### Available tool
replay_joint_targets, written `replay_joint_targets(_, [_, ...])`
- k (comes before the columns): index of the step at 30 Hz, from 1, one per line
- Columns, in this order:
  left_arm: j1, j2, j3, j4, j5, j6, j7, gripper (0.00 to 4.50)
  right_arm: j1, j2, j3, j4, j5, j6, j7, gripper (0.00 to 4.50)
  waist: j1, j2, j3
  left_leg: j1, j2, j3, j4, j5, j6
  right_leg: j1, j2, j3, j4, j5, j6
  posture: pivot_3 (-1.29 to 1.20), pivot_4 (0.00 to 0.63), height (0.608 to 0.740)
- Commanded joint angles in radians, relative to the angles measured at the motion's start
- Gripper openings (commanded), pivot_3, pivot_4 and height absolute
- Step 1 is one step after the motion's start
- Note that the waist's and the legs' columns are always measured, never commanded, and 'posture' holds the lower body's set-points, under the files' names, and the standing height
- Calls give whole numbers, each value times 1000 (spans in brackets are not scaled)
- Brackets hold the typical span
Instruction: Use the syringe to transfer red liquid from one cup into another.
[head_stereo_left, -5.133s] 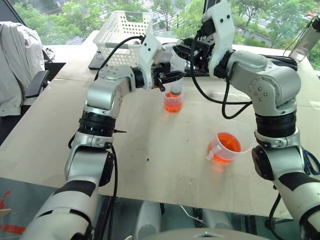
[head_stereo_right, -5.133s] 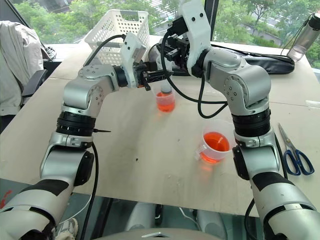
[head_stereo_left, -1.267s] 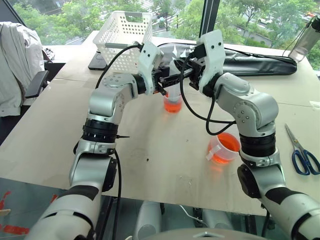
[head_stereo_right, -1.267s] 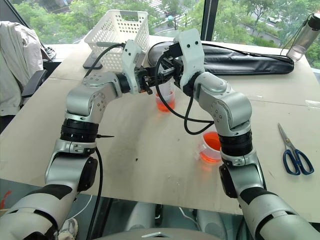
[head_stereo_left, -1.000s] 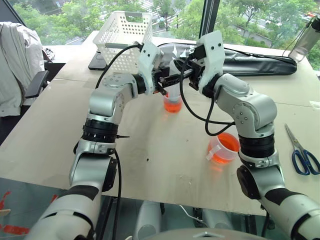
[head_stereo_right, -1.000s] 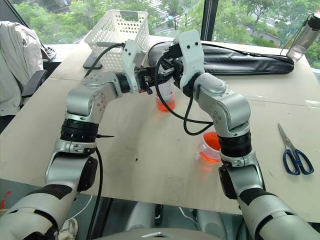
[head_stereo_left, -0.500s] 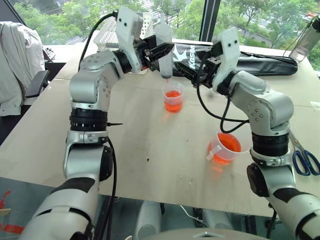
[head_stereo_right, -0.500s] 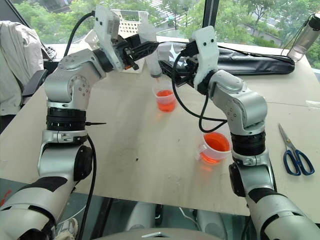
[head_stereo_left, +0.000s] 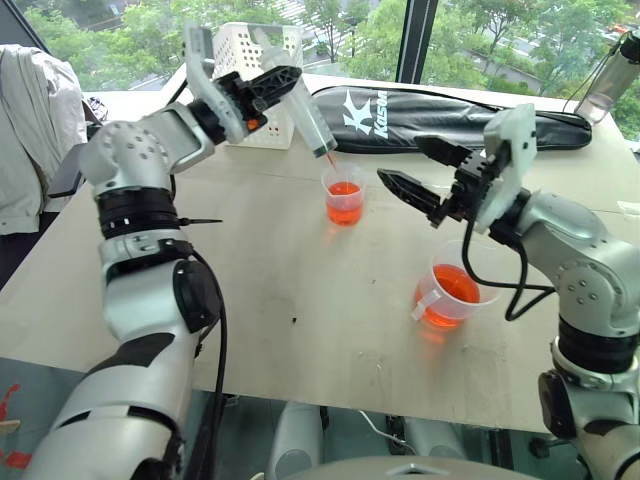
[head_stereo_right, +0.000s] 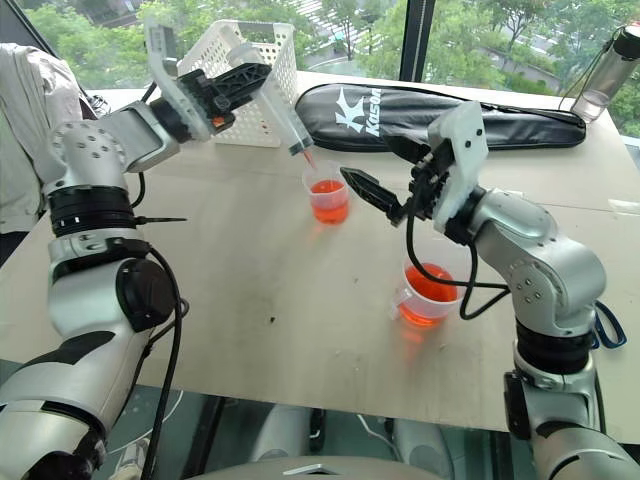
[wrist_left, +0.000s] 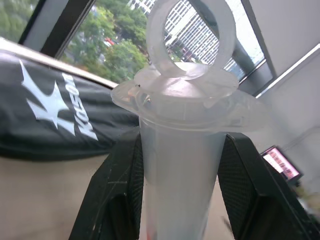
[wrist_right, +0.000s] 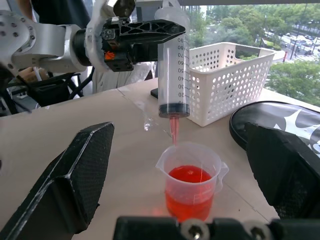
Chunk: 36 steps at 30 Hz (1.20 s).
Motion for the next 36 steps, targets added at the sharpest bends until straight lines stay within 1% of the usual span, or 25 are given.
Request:
replay_joint_targets(1, [-59, 66, 88, 48, -49, 103, 74, 1552, 49, -51, -69, -89, 92, 8, 22, 4462, 0, 0, 0, 0, 0, 0, 0, 0, 0, 0, 0, 0, 0, 0, 0, 0, 150, 724])
replay_joint_targets(3, [-69, 112, 102, 91, -41, 161, 102, 1552, 105, -90, -105, -133, 155, 19, 36, 4462, 2, 0, 0, 0, 0, 0, 0, 0, 0, 0, 0, 0, 0, 0, 0, 0, 150, 724])
replay_joint_targets(4, [-69, 138, 90, 111, -29, 200, 104, 1552, 139, -112, -124, -157, 193, 27, 45, 4462, 2, 0, 0, 0, 0, 0, 0, 0, 0, 0, 0, 0, 0, 0, 0, 0, 150, 724])
replay_joint_targets(6, [-64, 198, 7, 146, 1, 319, 63, 1552, 236, -165, -179, -229, 285, 30, 86, 4462, 5, 0, 0, 0, 0, 0, 0, 0, 0, 1, 0, 0, 0, 0, 0, 0, 150, 724])
replay_joint_targets(7, [-63, 217, -21, 156, 7, 352, 47, 1552, 270, -186, -197, -252, 322, 25, 94, 4462, 7, -1, 0, 1, 0, 0, 0, 0, 0, 2, 0, -1, 0, 0, 0, 0, 150, 724])
replay_joint_targets(8, [-54, 237, -74, 154, 14, 377, 10, 1552, 318, -217, -225, -281, 378, 22, 113, 4462, 7, -1, 0, 1, 0, -1, 0, 0, 0, 2, -1, -2, 0, 0, 0, 0, 150, 724])
replay_joint_targets(9, [-43, 251, -129, 145, 23, 384, -29, 1552, 361, -248, -247, -304, 415, 16, 131, 4462, 8, -1, 0, 1, 0, -1, 0, 0, 0, 2, -1, -2, -1, 0, 0, 0, 150, 724])
replay_joint_targets(11, [-17, 272, -264, 125, 57, 367, -121, 1552, 467, -316, -289, -357, 440, -5, 188, 4462, 6, -1, 0, 2, -1, -1, 0, 0, 0, 3, -1, -2, -1, 0, 0, 0, 150, 724])
replay_joint_targets(13, [-2, 273, -382, 128, 107, 311, -203, 1552, 570, -366, -325, -399, 418, -38, 244, 4462, 12, -2, -1, 3, -1, -1, 0, 0, 0, 4, -1, -2, 0, 0, 0, 0, 150, 724])
replay_joint_targets(15, [1, 271, -502, 137, 163, 247, -302, 1552, 666, -388, -358, -432, 362, -99, 284, 4462, 11, -3, -1, 5, -1, -2, 1, 0, 0, 6, -1, -3, 0, -1, 0, 0, 150, 724])
replay_joint_targets(19, [-26, 243, -663, 218, 283, 118, -442, 1552, 809, -365, -404, -480, 285, -218, 304, 4462, 7, -3, -1, 4, -1, -2, 3, 0, 0, 7, -1, -2, -1, -1, 0, 0, 150, 724])
replay_joint_targets(22, [-45, 218, -732, 274, 358, 49, -512, 1552, 903, -363, -399, -490, 237, -309, 283, 4462, 8, -5, -1, 4, -1, -2, 4, 0, 0, 8, -1, -2, -1, -1, 0, 0, 150, 724])
replay_joint_targets(25, [-44, 186, -783, 316, 429, -28, -565, 1552, 978, -357, -363, -490, 196, -408, 246, 4462, 8, -5, -1, 4, -1, -2, 5, 0, 0, 8, -1, -2, -2, -1, 0, 0, 150, 724])
replay_joint_targets(30, [-50, 146, -781, 389, 496, -95, -582, 1552, 1096, -377, -294, -490, 123, -548, 198, 4462, 3, -5, -1, 5, -1, -3, 5, 0, 0, 8, -1, -2, -2, -1, 0, 0, 150, 724])
replay_joint_targets(32, [-46, 143, -774, 404, 515, -110, -580, 2492, 1134, -386, -276, -490, 109, -599, 183, 4500, 0, -5, -1, 5, -1, -2, 5, 0, 0, 8, -1, -2, -1, -1, 0, 0, 150, 724])
replay_joint_targets(34, [-42, 143, -762, 402, 526, -110, -586, 3190, 1162, -398, -261, -490, 98, -639, 170, 4500, 0, -5, -1, 5, 0, -2, 5, 0, 0, 8, 0, -1, -1, -1, 0, 0, 150, 724])
replay_joint_targets(36, [-36, 148, -740, 383, 527, -89, -584, 4247, 1187, -410, -248, -490, 101, -675, 162, 4500, 5, -6, -1, 5, 0, -3, 5, 0, 0, 8, 0, -2, -1, -1, 0, 0, 150, 724])
